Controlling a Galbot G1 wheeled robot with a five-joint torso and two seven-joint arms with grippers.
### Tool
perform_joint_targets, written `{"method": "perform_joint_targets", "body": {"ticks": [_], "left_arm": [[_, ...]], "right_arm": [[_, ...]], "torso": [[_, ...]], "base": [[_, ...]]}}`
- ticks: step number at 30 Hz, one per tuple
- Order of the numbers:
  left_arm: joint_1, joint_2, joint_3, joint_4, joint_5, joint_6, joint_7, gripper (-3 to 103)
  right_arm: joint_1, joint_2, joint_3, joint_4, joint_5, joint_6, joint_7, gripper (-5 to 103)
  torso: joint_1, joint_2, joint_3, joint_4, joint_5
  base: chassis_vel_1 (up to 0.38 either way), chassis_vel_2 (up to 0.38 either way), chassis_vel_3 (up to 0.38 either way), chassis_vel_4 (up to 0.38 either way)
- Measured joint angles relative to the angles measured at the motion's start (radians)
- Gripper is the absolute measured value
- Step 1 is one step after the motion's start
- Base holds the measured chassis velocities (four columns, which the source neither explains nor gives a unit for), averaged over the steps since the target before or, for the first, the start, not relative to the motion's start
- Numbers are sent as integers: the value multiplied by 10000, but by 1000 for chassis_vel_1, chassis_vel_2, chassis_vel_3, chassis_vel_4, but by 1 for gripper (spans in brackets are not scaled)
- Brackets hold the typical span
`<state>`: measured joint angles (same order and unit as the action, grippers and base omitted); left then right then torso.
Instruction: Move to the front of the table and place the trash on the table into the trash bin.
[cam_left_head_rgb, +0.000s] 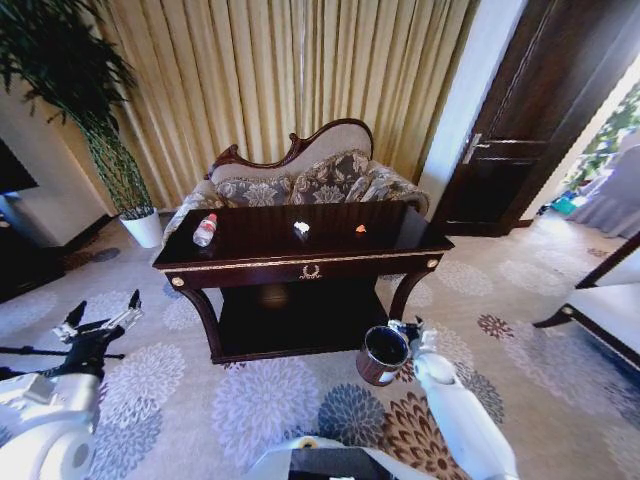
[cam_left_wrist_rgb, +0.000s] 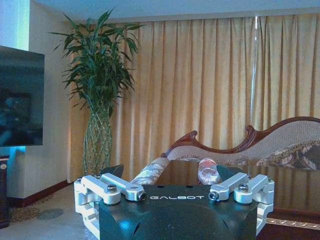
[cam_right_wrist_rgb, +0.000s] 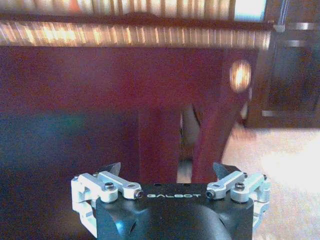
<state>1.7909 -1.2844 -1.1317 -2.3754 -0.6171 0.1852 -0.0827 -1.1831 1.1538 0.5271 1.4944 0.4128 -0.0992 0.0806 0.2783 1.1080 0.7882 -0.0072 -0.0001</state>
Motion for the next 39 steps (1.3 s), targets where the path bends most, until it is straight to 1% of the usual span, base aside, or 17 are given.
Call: {"method": "perform_joint_targets", "body": {"ticks": [2, 3, 5, 6, 7, 9, 10, 12, 13, 15, 24, 27, 29, 33, 34, 38, 39], "left_arm": [[-54, -28, 41, -9, 7, 5, -1, 100], [-54, -28, 41, -9, 7, 5, -1, 100], [-93, -50, 54, -9, 8, 7, -5, 100], [-93, -50, 54, -9, 8, 7, -5, 100], [-110, -61, 59, -7, 8, 10, -6, 100], [-126, -75, 72, -3, 8, 11, -6, 100], [-126, -75, 72, -3, 8, 11, -6, 100], [-138, -75, 80, -3, 8, 11, -7, 100], [-138, -75, 80, -3, 8, 11, -7, 100], [-147, -65, 81, -5, 6, 11, -9, 100], [-225, 31, 84, -11, -132, 133, -18, 100], [-308, 109, 69, -92, -295, 426, -21, 100], [-326, 119, 68, -96, -301, 450, -22, 100], [-504, 263, 36, -182, -452, 794, -22, 100], [-504, 263, 36, -182, -452, 794, -22, 100], [-561, 381, 8, -294, -576, 1051, -22, 100], [-582, 424, -18, -366, -679, 1211, -22, 100]], "right_arm": [[-335, -261, 147, 1327, 162, -289, 338, 100], [-335, -261, 147, 1327, 162, -289, 338, 100], [-586, -455, 273, 2263, 409, -643, 530, 100], [-586, -455, 273, 2263, 409, -643, 530, 100], [-791, -598, 417, 3069, 643, -946, 654, 100], [-1039, -718, 620, 4130, 870, -1172, 840, 100], [-1039, -718, 620, 4130, 870, -1172, 840, 100], [-1181, -769, 772, 4963, 1230, -1434, 1062, 100], [-1181, -769, 772, 4963, 1230, -1434, 1062, 100], [-1288, -801, 873, 5674, 1571, -1675, 1231, 100], [-1549, -776, 916, 6449, 1774, -1794, 1279, 100], [-1677, -793, 951, 6821, 1764, -1823, 1240, 100], [-1694, -797, 955, 6873, 1764, -1832, 1237, 100], [-1950, -808, 963, 7486, 1722, -1951, 1182, 100], [-1950, -808, 963, 7486, 1722, -1951, 1182, 100], [-2212, -807, 975, 7926, 1661, -2103, 940, 100], [-2241, -786, 973, 7948, 1615, -2133, 910, 100]], "torso": [[0, -1, 0, 2, 0], [0, -1, 0, 2, 0], [-1, -1, 0, 1, 0], [-1, -1, 0, 1, 0], [0, -1, 0, 0, 0], [0, -1, 0, 0, 0], [0, -1, 0, 0, 0], [0, -1, 0, 0, 0], [0, -1, 0, 0, 0], [0, -1, 0, 1, -1], [0, -1, 0, 0, 0], [0, -1, 0, 1, 0], [0, -1, 0, 1, 0], [0, -1, 0, 1, -1], [0, -1, 0, 1, -1], [-1, -1, 0, 0, -1], [-1, -1, 0, 1, 0]], "base": [[0, 0, 0, 0], [0, 0, 0, 0], [0, 0, 0, 0], [0, 0, 0, 0], [0, 0, 0, 0], [0, 0, 0, 0], [0, 0, 0, 0], [0, 0, 0, 0], [0, 0, 0, 0], [0, 0, 0, 0], [0, 0, 0, 0], [0, 0, 0, 0], [0, 0, 0, 0], [0, 0, 0, 0], [0, 0, 0, 0], [0, 0, 0, 0], [0, 0, 0, 0]]}}
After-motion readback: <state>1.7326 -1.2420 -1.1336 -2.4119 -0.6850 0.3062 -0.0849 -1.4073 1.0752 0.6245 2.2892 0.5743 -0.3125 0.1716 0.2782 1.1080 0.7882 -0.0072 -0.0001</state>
